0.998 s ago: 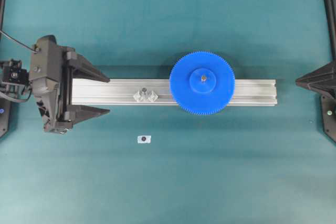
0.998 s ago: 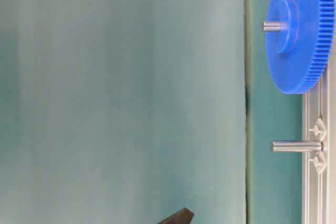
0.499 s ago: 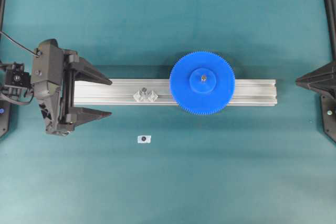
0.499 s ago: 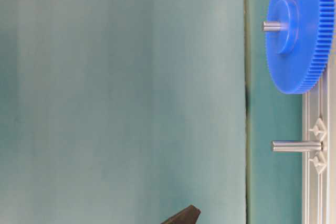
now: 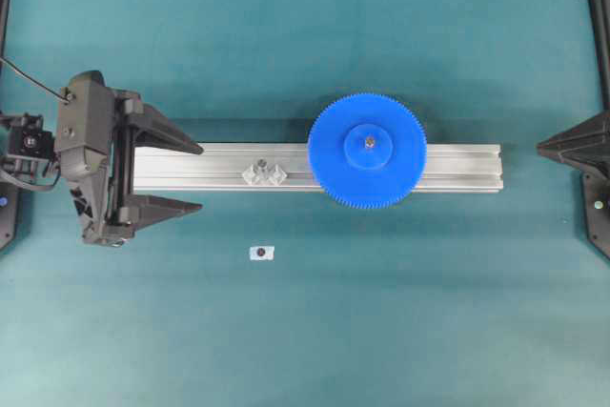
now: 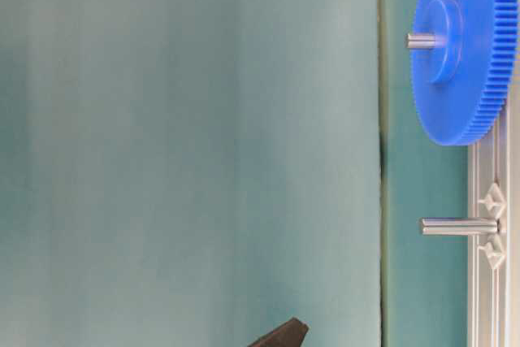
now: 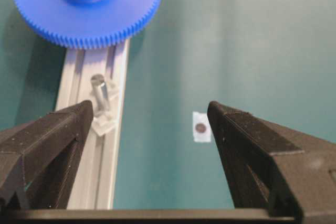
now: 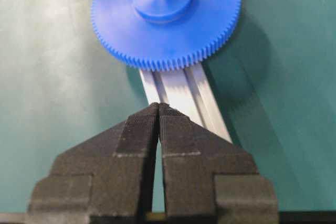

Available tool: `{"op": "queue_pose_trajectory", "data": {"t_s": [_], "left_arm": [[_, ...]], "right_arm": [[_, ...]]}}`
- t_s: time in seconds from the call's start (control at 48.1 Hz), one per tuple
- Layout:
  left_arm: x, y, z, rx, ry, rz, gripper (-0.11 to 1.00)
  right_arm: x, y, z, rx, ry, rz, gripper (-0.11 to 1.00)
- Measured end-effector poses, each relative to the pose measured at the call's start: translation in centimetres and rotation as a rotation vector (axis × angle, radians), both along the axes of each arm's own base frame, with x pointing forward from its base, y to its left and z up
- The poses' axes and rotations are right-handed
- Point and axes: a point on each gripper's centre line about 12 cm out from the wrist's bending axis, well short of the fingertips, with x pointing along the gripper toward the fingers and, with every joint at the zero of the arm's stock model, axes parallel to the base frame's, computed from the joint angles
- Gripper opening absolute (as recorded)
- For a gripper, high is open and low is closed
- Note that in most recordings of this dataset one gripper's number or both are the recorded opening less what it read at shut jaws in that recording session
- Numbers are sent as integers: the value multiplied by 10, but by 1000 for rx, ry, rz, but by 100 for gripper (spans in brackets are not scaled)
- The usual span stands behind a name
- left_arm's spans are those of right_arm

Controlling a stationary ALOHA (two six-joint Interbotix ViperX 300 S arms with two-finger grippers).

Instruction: Insert the large gear onto the shaft.

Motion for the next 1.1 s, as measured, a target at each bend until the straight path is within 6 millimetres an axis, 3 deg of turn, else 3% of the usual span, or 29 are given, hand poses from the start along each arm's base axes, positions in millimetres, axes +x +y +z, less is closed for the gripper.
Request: {"op": "queue_pose_trajectory", "data": {"t_s": [1.102], "left_arm": [[-2,0,3,1,-11,-2,88]], "right_arm": [[0,0,0,0,0,0,8]]}}
